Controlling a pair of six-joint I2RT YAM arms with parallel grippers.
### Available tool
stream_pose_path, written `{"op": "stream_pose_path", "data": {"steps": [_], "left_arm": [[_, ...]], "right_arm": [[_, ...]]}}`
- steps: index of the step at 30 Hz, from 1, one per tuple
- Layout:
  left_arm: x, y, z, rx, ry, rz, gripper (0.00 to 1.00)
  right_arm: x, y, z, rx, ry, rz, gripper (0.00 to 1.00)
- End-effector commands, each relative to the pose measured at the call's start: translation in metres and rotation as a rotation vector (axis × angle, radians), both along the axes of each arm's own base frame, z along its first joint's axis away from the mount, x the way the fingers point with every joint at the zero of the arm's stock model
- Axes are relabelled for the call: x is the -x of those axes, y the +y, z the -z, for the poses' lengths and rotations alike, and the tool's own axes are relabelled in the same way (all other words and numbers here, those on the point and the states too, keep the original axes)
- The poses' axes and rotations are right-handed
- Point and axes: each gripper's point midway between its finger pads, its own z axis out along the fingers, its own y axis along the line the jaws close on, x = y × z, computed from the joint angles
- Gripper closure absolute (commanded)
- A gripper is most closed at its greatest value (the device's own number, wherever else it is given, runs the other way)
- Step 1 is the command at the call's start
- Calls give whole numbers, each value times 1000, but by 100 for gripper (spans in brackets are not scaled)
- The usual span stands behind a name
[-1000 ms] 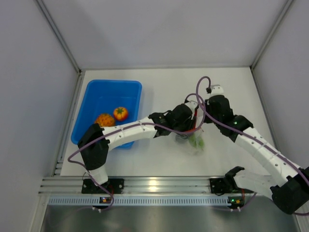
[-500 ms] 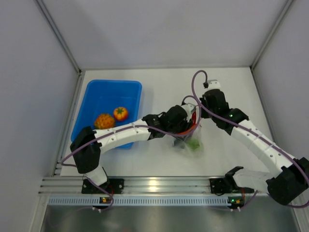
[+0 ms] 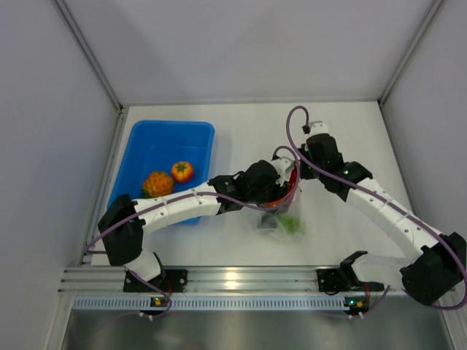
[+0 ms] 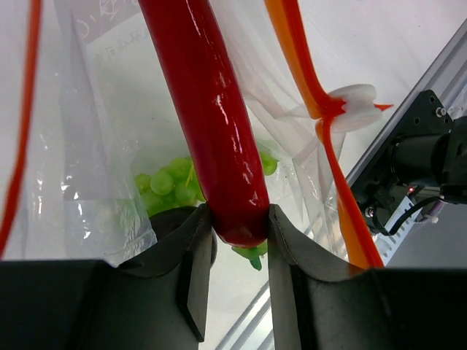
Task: Open the zip-top bag and remove the fake food
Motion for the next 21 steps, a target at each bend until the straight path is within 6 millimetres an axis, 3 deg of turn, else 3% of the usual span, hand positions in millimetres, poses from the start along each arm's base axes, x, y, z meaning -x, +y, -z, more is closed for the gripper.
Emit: {"op": "stream_pose_path", "data": {"steps": [1,10,21], "left_arm": [[16,-10,-41,139,-66,91,100],[-9,2,-69,242,-197,-63,100],[-43,-9,-96,349,-289,-214,100]], "right_arm": [[-14,-12,-13,21,-39,44,100],[-4,-4,-5,-53,-25,7,100],[23,18,-27,-199,-80,-107,100]]}}
